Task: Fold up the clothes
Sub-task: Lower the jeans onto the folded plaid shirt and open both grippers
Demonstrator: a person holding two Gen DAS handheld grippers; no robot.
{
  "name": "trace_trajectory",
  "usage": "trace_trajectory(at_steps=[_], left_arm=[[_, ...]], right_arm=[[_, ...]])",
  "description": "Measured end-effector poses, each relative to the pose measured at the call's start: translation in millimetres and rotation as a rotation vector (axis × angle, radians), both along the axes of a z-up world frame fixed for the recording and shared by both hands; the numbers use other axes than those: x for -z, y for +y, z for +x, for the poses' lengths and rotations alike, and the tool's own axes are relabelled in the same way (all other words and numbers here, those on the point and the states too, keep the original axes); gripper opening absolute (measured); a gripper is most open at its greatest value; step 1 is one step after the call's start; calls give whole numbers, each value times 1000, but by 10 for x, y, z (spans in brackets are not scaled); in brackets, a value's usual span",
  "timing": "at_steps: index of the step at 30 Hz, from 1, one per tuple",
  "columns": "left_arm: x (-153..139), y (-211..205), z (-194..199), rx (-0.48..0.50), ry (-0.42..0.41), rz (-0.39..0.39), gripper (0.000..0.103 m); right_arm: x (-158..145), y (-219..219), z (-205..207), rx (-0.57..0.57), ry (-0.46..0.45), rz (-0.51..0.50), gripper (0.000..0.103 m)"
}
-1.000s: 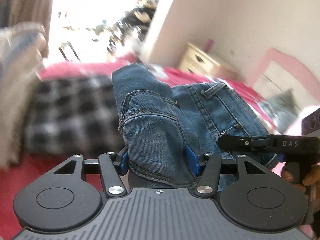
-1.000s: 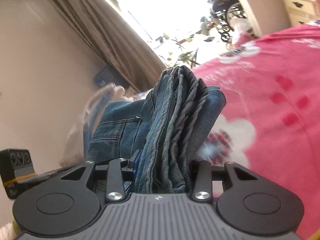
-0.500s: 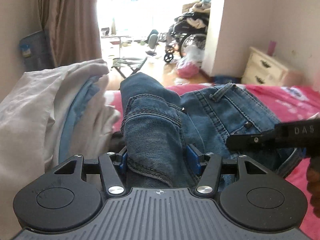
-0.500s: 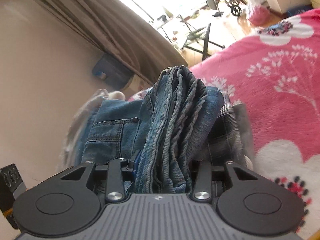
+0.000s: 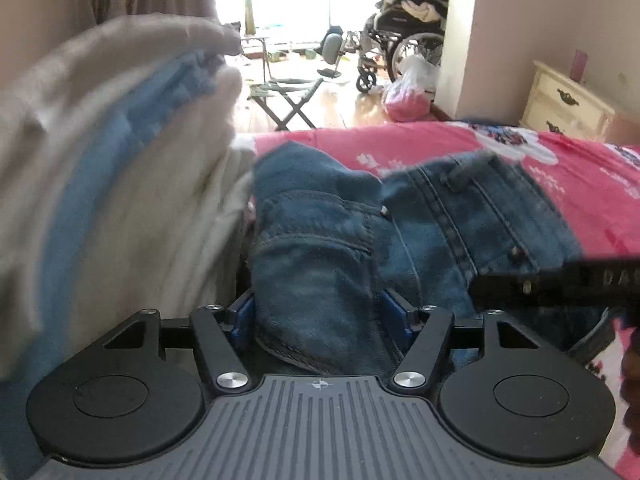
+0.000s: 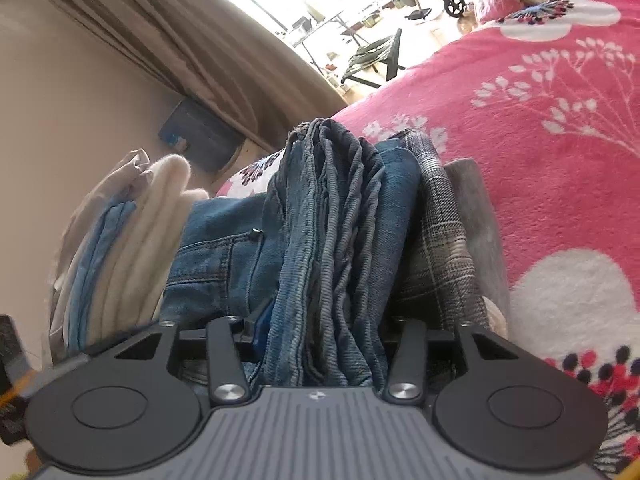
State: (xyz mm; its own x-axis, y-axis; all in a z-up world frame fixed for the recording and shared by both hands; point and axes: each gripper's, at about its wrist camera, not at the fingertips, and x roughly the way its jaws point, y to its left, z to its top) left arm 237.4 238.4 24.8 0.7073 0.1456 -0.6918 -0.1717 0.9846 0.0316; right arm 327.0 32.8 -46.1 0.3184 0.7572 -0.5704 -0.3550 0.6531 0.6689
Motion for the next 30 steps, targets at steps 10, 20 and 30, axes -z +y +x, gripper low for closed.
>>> trace_trajectory(at_steps=[10,20,30], left_arm=[[-322,-278,-277,157,-228,162,67],[162,-302,-270,110,-114,143,61],[-21,-350,-610,144,-165,115,58]], right_arm=[[-769,-293,-864,100,-551,-157,47],[-401,456,49,-12,-510,-376,0],[-763,-119,-577,-73,-617,-238,2]])
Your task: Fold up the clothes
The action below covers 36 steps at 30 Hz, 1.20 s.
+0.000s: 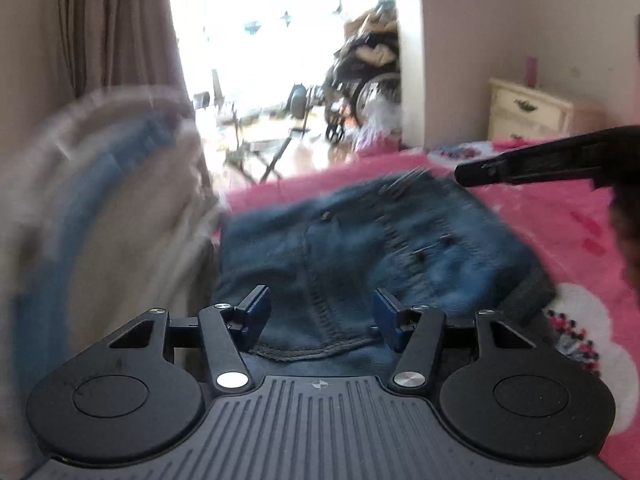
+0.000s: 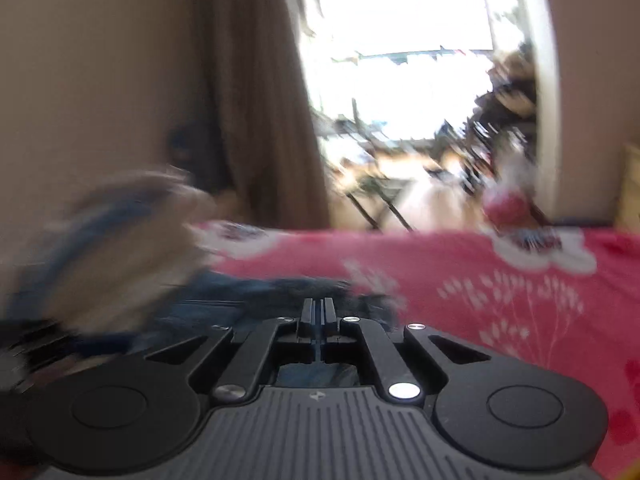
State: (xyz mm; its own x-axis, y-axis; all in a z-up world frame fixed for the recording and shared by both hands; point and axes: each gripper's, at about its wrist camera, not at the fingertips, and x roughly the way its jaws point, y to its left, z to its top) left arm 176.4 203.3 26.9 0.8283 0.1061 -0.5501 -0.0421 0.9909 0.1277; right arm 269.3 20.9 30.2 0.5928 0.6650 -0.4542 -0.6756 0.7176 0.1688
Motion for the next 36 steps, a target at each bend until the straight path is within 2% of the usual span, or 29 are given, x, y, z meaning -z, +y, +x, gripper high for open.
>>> trace_trajectory(at_steps=[2,3,5,6,8,10,12,15,17,19,21,23,26,30,36], left_arm=[[2,-89,-145,37,9,23,58],[79,-137,-154,53,42,36,58],[346,-275,-44,53,134,96,61],[436,-334,-27,48,142,131,64],[499,-434,-23,45,122,187,65],[376,-458,-108,15,116,150,62],[180,-435,-333,12,96,94,61],[-61,-500,-760,24,53,108,66],[-231,-542,-1110,35,34,86,70],[-358,-563,-1419,27,15,42,82],[-421,-626,-1638,8,-22,-7,101],[-462,-707,-1869,-16,-52,-41,103],[-475,-787,-1980,-60,-29,-89,103],[-492,-780,-2006,-98,4,-153,103],[-523,-777,-2006,-155,23,-108,103]], right_arm=[[21,-45,-244,-76,6,-35,2],[90,-6,-302,-93,5,-85,2],[382,186,-246,-56,67,-231,2],[467,219,-199,-28,94,-244,2],[384,163,-243,1,115,-206,2],[192,40,-398,-2,142,-149,2],[48,-129,-693,-25,132,-152,3],[-35,-366,-1199,-51,170,-194,4],[-29,-514,-1538,-38,201,-214,5],[29,-611,-1806,-27,234,-243,11],[94,-681,-2016,-5,255,-256,17],[147,-719,-2158,19,293,-256,25],[116,-769,-2312,62,319,-234,31],[22,-724,-2424,90,268,-206,40],[-44,-747,-2423,120,277,-186,52]])
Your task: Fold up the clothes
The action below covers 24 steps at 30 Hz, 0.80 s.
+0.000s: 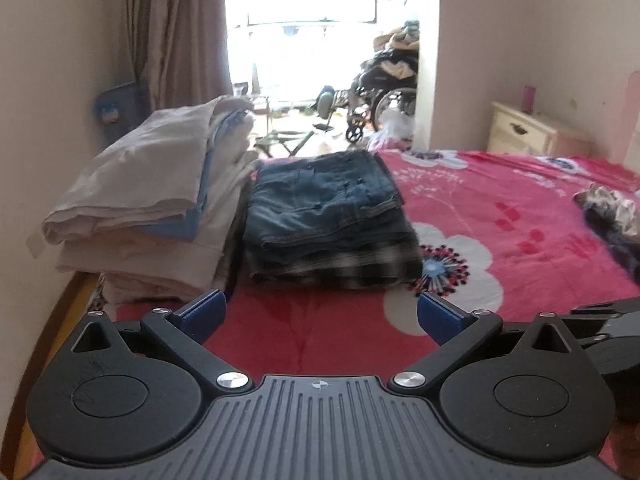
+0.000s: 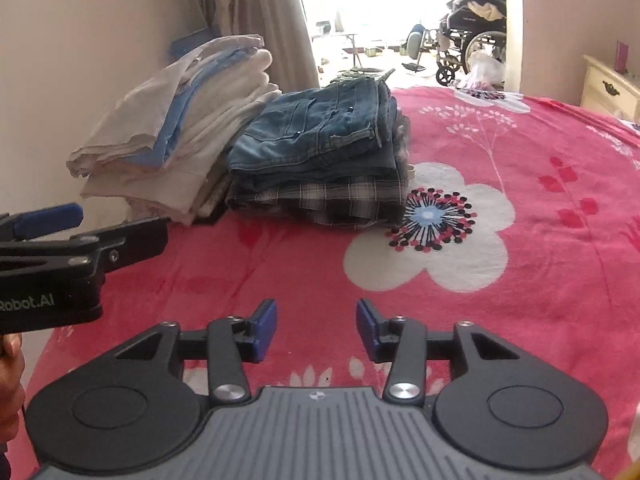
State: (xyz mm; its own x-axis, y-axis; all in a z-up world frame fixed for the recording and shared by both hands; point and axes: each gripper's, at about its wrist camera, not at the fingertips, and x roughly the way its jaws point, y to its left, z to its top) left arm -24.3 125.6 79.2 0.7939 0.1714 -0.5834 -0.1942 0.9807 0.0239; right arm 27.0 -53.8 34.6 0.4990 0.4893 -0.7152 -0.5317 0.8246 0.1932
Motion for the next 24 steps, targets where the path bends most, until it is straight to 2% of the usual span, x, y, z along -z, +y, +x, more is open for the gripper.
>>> trace_trajectory(at_steps=[6,14,24], left_arm=[[114,17,31,-45,45,-53,103],[240,-8,108,-68,50,-33,103],[417,88,206,-97,101,-58,103]], right_arm=[[60,-13,46,16,17,-11,55],[147,71,97,16,25,-55,61],[292,230,185,18,41,-109,64]])
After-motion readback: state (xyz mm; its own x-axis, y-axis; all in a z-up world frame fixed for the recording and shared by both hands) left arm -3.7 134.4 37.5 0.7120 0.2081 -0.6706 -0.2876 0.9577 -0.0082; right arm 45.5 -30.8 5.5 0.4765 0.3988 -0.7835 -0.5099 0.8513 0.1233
